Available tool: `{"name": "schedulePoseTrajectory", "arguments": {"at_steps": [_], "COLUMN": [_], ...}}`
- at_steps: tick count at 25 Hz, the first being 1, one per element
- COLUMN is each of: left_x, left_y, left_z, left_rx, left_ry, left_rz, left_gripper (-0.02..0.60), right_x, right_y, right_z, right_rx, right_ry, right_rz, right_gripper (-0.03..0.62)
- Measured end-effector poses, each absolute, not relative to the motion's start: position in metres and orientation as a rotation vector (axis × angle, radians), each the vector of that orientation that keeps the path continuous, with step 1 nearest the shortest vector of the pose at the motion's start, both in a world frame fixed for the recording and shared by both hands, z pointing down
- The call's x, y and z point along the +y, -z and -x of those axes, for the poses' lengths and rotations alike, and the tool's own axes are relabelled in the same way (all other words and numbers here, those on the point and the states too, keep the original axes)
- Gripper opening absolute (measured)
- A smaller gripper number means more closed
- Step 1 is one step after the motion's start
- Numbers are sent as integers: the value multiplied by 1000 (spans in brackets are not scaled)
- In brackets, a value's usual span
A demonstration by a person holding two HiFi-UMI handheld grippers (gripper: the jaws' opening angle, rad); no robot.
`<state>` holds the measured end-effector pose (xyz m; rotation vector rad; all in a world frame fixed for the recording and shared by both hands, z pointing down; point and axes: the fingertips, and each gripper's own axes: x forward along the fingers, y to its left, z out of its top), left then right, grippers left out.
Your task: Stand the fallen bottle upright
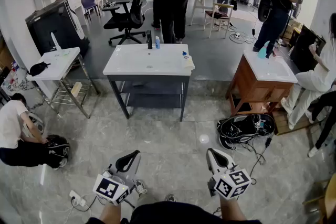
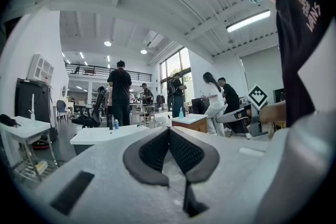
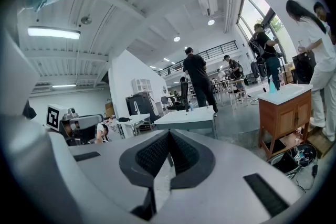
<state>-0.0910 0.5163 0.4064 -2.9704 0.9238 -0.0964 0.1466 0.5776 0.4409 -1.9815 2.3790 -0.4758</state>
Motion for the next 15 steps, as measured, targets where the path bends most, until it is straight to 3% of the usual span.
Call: {"name": "schedulePoseTrajectory", "arguments": {"at_steps": [15], "left_x": [484], "left_y": [-422], "left_z": [84], "left_rx": [875], "left_ry": [76], "left_rz": [3077], "left_gripper": [23], "right_x": [549], "right_y": [-455], "right_z": [-141], "right_rx": [2362], "right_ry": [575], "right_rz": [1901], "right_gripper": [8]}}
